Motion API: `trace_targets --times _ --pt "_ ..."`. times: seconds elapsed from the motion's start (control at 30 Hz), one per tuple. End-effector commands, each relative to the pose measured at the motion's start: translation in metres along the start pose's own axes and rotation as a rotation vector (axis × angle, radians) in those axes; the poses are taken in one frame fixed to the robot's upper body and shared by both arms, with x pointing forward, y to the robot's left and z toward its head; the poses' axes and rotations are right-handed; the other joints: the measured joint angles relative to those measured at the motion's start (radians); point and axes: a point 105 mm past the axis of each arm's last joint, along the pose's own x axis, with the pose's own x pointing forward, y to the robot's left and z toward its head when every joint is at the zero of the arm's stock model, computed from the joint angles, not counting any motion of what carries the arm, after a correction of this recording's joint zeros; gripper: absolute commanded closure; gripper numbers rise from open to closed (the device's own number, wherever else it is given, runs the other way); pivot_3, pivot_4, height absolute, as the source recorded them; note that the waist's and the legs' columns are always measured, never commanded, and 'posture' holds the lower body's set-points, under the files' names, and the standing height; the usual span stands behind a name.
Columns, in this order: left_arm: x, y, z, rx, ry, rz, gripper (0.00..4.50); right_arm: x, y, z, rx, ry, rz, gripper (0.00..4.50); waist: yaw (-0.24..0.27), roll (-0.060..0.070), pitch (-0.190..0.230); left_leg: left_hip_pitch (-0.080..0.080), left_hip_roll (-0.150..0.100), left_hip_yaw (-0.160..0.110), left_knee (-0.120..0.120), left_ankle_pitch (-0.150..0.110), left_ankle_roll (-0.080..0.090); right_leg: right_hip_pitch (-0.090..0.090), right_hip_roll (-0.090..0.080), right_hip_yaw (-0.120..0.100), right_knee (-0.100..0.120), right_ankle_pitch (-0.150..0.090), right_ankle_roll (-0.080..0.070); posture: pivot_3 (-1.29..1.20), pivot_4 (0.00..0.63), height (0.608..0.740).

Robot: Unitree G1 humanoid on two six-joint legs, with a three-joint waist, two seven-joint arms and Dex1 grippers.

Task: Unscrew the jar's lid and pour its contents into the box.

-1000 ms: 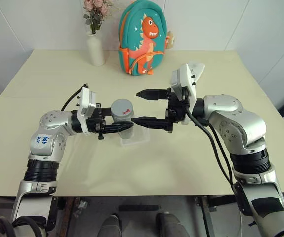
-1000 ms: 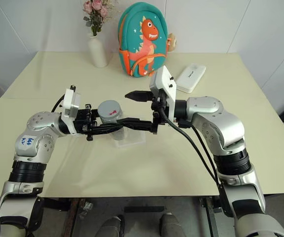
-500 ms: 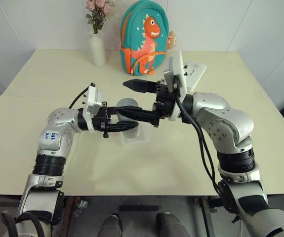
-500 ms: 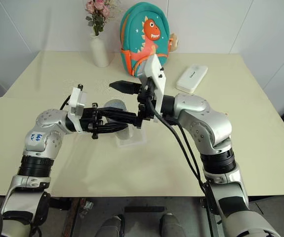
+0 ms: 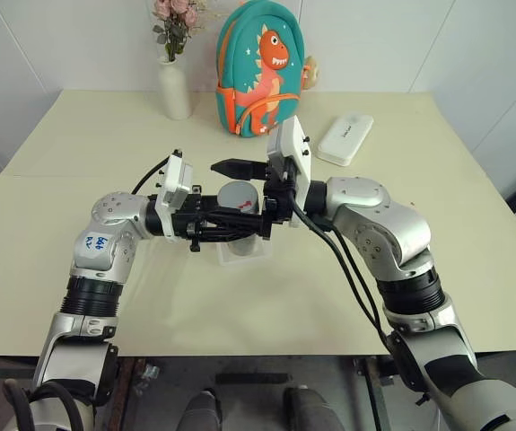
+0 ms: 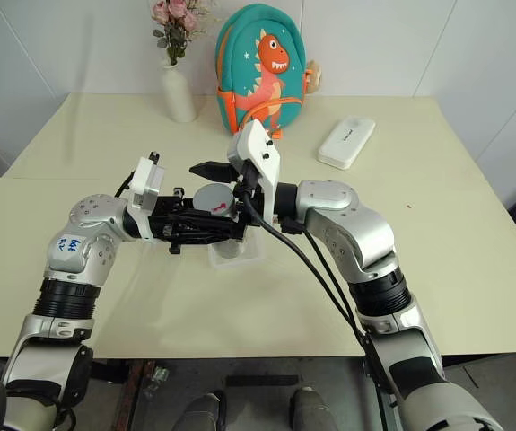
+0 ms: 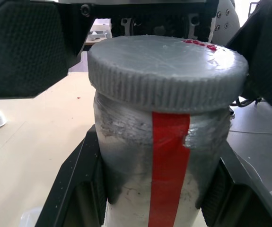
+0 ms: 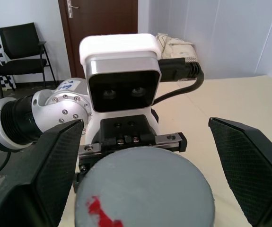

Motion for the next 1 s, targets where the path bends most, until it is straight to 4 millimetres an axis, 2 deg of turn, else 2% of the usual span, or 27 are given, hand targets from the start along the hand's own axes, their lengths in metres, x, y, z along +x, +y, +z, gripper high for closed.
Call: trace_targets --times 0.03,0.3,0.67,1.0 --pt "0.0 -0.005 0.009 0.047 0.014 -0.023 2.5 0.002 0.0 0.015 -0.059 -0.036 0.003 0.04 0.0 0.0 0.0 0.0 0.0 0.0 0.0 0.0 0.0 0.0 0.0 0.0 0.0 0.0 0.0 0.0 0.15 0.74" --pt "-0.005 -0.01 0.01 0.045 0.03 -0.017 2.5 -0.006 -0.006 0.012 -0.066 -0.016 -0.033 0.04 0.0 0.0 0.0 0.0 0.0 0.0 0.0 0.0 0.0 0.0 0.0 0.0 0.0 0.0 0.0 0.0 0.15 0.74" --pt "-0.014 -0.009 0.01 0.042 0.041 0.034 2.5 -0.036 -0.011 0.011 -0.07 0.049 -0.08 0.04 0.003 0.0 0.0 0.0 0.0 0.0 0.0 0.0 0.0 0.0 0.0 0.0 0.0 0.0 0.0 0.0 0.15 0.74" --pt "-0.015 -0.005 0.01 0.039 0.039 0.046 2.5 -0.046 -0.011 0.015 -0.07 0.064 -0.091 0.04 0.002 0.0 0.0 0.0 0.0 0.0 0.0 0.0 0.0 0.0 0.0 0.0 -0.001 0.0 0.0 0.0 0.15 0.74"
